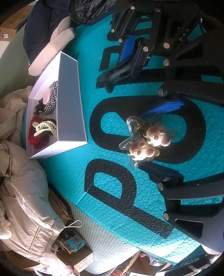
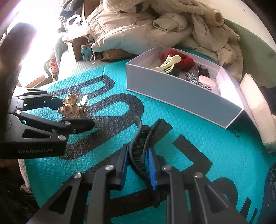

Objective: Organize objects
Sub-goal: 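Carry the bear clips in the left tool and black claw clip in the right tool to the box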

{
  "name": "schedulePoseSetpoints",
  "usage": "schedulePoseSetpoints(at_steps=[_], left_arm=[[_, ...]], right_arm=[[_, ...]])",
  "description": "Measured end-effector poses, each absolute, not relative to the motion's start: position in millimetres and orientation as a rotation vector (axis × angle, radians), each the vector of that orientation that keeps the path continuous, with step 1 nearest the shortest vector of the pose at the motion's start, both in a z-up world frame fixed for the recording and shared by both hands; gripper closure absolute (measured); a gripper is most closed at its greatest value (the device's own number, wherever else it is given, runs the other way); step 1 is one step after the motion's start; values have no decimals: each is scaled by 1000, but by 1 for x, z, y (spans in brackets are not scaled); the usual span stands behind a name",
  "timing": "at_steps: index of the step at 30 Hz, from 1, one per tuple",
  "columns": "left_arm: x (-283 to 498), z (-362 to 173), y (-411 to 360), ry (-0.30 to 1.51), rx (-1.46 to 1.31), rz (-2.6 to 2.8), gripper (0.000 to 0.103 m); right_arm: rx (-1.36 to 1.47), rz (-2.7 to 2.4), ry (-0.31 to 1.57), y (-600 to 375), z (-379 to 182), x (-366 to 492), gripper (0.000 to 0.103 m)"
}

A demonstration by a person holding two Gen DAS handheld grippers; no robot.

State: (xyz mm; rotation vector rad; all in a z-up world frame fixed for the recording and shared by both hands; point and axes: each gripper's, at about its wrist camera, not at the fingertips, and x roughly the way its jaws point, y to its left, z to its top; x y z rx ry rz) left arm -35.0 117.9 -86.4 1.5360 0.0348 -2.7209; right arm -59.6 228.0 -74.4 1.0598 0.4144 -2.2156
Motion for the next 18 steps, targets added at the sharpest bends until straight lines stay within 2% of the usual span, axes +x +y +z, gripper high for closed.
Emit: schedulePoseSetpoints(at_steps=[18], left_arm=[[-8, -39, 119, 36, 1466, -2795, 52]], right_arm=[[1017, -2246, 392, 244, -30, -30, 82]])
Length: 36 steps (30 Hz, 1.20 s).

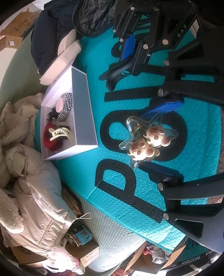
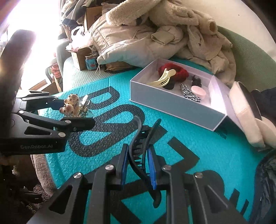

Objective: Organize objects
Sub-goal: 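Carry the bear clips in the left tool and black claw clip in the right tool to the box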

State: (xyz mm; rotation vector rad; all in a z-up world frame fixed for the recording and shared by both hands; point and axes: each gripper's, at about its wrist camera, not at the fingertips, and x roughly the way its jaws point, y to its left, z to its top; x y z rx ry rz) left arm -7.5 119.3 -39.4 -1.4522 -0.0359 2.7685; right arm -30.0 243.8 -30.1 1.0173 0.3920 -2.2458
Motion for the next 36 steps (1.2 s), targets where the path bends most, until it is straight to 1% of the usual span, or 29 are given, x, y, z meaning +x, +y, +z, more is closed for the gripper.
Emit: schedulePoseSetpoints(at_steps=[21, 28, 36], left_arm=[[16, -8, 177, 68, -1369, 2699, 52], [4, -3, 181, 82, -1377, 2666, 52], [-29, -1, 179, 96, -1401, 2652, 52]], right_arm=[[999, -2350, 345, 289, 2, 16, 82], [1002, -2350, 331, 290, 6, 8, 82], [1017, -2330, 333, 287, 9, -23, 82]])
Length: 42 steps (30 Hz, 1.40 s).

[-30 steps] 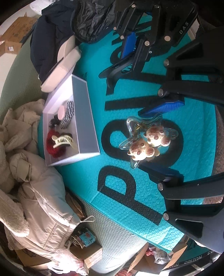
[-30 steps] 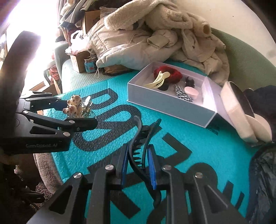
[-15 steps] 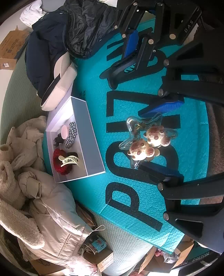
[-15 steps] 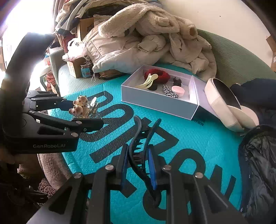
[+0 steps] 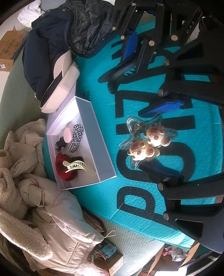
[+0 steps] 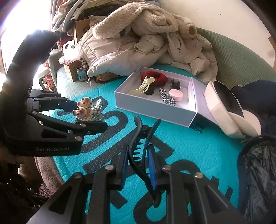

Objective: Organize objects
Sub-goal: 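Carry the bear clips in the left tool and black claw clip in the right tool to the box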

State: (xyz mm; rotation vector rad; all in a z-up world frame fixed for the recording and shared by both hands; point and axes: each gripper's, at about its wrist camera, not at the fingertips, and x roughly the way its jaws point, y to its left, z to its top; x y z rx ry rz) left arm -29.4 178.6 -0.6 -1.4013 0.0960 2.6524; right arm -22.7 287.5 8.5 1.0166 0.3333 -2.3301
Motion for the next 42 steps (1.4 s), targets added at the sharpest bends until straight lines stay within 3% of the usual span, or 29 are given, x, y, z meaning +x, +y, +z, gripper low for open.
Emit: schedulePoseSetpoints(at_steps=[42], left_arm=[[-217, -10, 155, 116, -1465, 2642, 52]], right_arm=[[1020, -2300, 369, 261, -7, -196, 82]])
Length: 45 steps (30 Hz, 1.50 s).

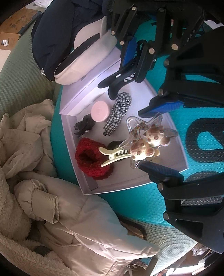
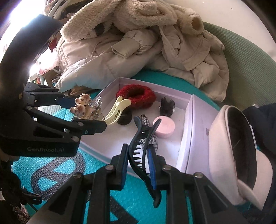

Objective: Organize objects
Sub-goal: 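Carry the bear clips in the left tool and black claw clip in the right tool to the box, then lower both held clips down into the white box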

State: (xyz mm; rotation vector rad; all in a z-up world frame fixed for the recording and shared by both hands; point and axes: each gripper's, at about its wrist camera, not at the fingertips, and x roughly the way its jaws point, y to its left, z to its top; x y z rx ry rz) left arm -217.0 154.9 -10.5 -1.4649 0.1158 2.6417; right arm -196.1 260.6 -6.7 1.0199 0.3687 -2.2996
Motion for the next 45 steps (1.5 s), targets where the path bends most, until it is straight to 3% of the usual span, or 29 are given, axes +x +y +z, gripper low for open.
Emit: schedulePoseSetpoints(at_steps=[36, 45], left_arm=[[-344, -37, 146, 249, -1457, 2596, 52], [-367, -45, 155, 203, -1470, 2532, 52]], right_arm=[[1058, -2362, 360, 245, -17, -306, 82], [1086, -2367, 351, 243, -16, -327, 82]])
